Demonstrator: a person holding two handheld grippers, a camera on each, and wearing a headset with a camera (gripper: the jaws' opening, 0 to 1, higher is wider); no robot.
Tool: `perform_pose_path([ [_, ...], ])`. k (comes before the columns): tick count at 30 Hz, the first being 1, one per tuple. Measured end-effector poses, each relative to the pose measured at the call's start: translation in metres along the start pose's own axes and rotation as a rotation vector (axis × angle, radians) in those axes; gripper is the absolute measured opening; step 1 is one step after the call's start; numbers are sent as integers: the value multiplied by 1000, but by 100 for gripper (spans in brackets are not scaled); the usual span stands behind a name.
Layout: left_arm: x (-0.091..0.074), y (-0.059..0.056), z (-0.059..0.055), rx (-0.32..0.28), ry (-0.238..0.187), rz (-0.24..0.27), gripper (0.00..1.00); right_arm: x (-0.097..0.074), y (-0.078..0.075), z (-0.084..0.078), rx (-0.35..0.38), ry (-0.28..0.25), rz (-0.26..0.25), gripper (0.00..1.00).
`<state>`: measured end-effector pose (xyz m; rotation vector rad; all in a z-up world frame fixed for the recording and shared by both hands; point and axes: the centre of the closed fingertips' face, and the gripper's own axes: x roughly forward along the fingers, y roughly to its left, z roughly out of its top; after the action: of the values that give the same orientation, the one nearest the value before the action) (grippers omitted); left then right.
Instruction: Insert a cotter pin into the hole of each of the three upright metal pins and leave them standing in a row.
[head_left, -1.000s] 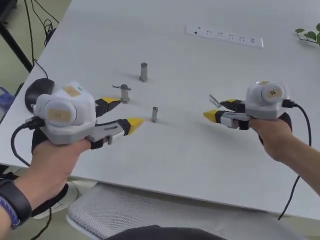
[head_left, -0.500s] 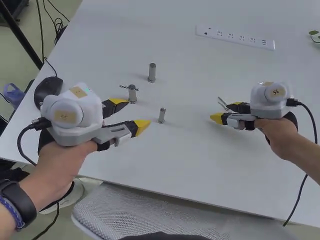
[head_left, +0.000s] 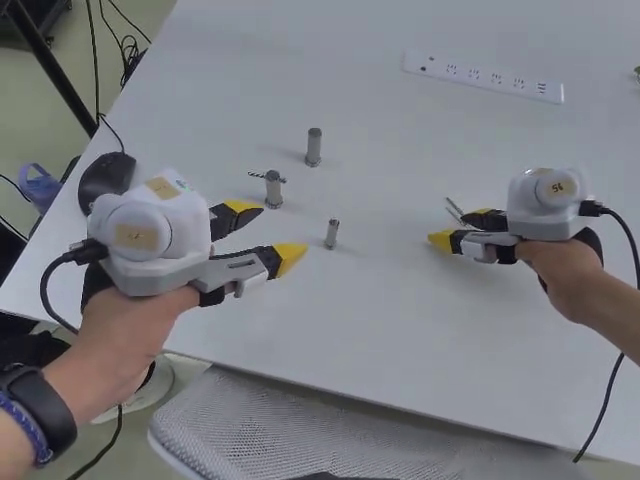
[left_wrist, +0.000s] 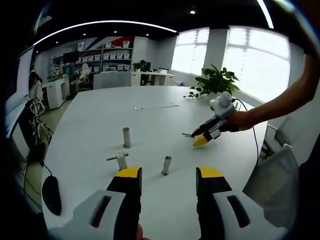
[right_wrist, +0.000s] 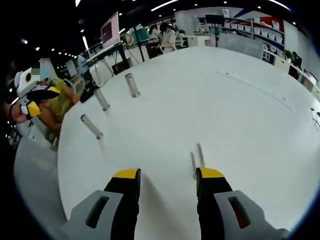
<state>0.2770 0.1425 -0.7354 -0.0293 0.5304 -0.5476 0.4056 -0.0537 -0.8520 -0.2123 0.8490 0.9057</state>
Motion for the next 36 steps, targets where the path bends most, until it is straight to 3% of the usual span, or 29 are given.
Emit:
perform_pose_path([
  [9,-1,2,0,-6,1,0,42,-1,-3,0,-3,3,-8,45],
  [23,0,2,3,-5,-6,0,42,1,-31,-1,-84,104,-105,12],
  [36,7,-6,8,3,-12,-21,41,3,-30,-3,-131,132,-130,11],
])
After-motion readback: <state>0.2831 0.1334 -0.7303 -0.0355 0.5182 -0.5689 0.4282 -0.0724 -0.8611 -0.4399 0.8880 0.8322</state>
